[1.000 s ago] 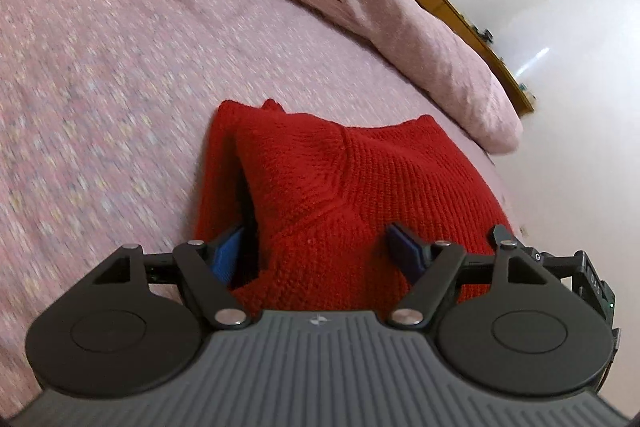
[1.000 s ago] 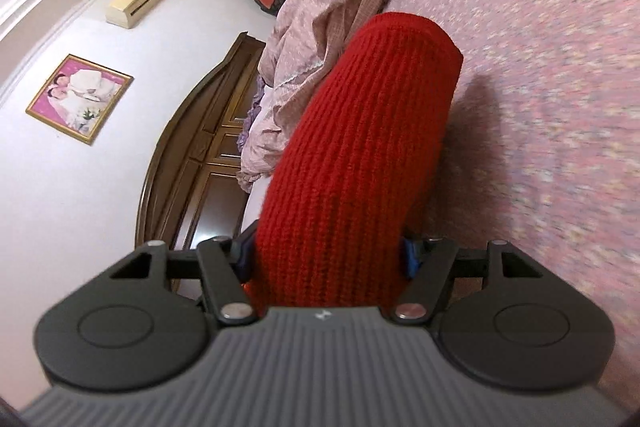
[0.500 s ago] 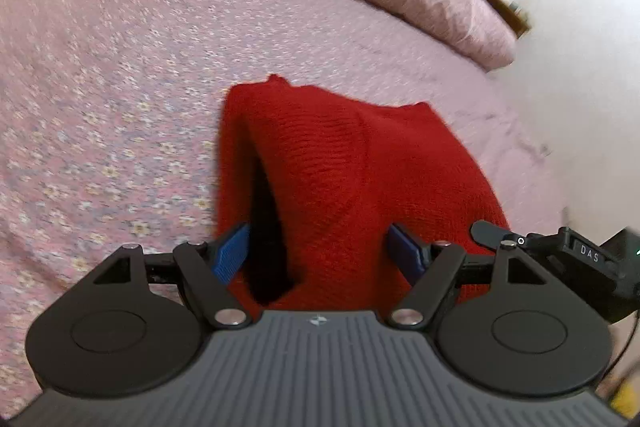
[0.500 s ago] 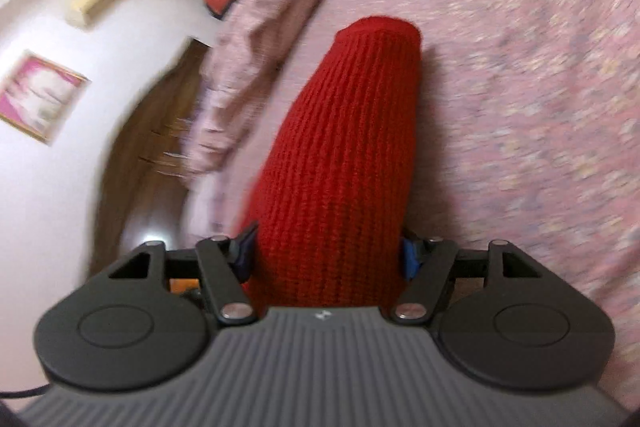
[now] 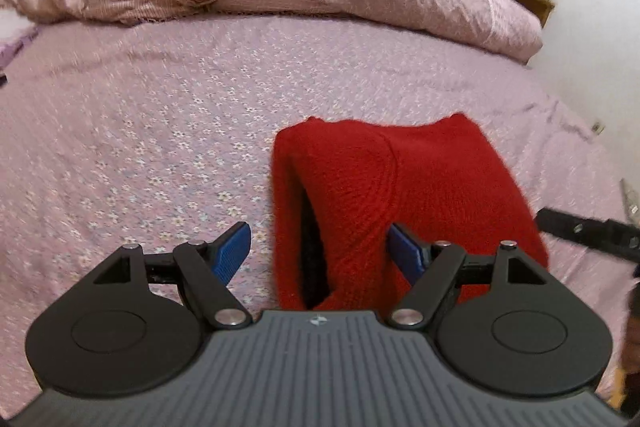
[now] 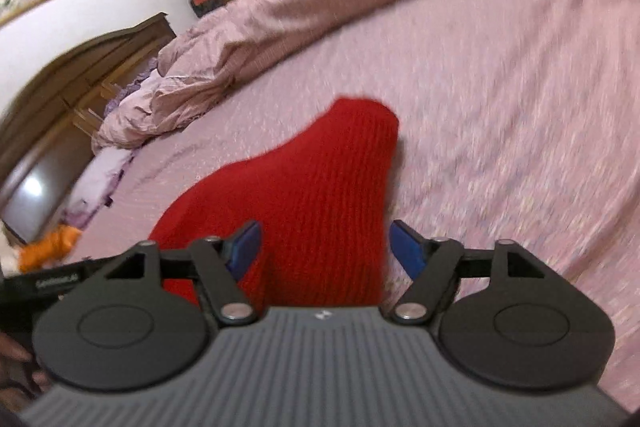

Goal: Fold small clothes

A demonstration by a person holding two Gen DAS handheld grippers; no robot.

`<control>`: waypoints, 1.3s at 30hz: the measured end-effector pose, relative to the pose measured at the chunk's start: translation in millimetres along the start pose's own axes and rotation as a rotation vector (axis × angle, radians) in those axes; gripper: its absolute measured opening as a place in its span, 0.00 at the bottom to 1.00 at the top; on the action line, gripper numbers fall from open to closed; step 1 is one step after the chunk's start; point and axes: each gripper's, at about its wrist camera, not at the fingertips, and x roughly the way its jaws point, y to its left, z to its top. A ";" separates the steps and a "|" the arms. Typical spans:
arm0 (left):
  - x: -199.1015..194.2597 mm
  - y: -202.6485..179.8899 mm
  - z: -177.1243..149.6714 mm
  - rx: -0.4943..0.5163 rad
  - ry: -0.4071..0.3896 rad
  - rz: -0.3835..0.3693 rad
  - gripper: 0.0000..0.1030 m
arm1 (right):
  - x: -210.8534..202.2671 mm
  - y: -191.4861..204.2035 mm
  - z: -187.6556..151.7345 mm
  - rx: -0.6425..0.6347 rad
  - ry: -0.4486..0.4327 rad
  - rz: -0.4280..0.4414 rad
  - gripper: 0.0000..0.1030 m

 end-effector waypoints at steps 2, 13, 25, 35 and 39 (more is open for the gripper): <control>3.4 -4.3 -3.3 0.026 0.021 0.035 0.77 | 3.0 6.4 -0.5 -0.038 0.007 0.002 0.44; 28.1 5.7 -16.8 0.024 0.059 0.102 0.79 | 24.3 26.7 -20.2 -0.178 0.045 -0.040 0.33; -12.9 -8.6 -11.6 -0.009 0.081 0.037 0.88 | -2.6 37.2 -20.1 -0.125 0.016 -0.057 0.48; -39.4 -27.8 -18.0 0.036 0.039 0.086 0.99 | -35.3 47.2 -28.5 -0.101 0.026 -0.083 0.63; -29.9 -29.0 -26.5 0.018 0.107 0.079 1.00 | -39.6 50.9 -37.8 -0.109 0.060 -0.101 0.64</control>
